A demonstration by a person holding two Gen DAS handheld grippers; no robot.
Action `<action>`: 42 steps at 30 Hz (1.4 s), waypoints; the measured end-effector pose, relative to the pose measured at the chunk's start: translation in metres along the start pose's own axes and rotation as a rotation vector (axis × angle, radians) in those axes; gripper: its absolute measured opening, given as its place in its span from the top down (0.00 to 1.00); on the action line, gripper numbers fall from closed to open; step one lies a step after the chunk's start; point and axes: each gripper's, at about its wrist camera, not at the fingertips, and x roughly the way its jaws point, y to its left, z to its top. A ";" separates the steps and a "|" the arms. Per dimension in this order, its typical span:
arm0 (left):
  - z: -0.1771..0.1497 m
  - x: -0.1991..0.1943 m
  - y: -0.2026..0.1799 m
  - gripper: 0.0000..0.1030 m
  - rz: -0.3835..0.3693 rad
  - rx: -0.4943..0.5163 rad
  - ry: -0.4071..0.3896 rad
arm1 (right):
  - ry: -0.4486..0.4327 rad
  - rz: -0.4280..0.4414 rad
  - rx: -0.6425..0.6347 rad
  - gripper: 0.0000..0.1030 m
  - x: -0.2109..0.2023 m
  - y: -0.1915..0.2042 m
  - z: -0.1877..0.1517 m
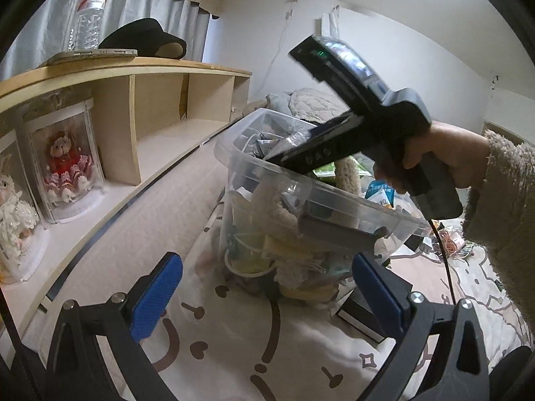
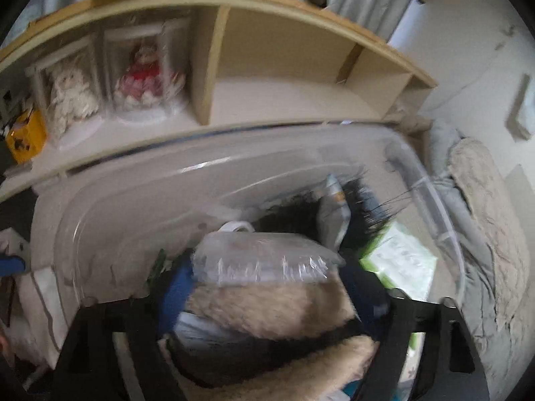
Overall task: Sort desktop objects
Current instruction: 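Lower the sachet and nail-tip box into the bin and open both tools, then withdraw both open tools from the bin back toward the bed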
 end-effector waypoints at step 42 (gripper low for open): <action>0.017 -0.088 -0.095 0.00 -0.013 0.046 -0.095 | -0.407 -0.070 0.385 0.00 -0.205 -0.028 -0.119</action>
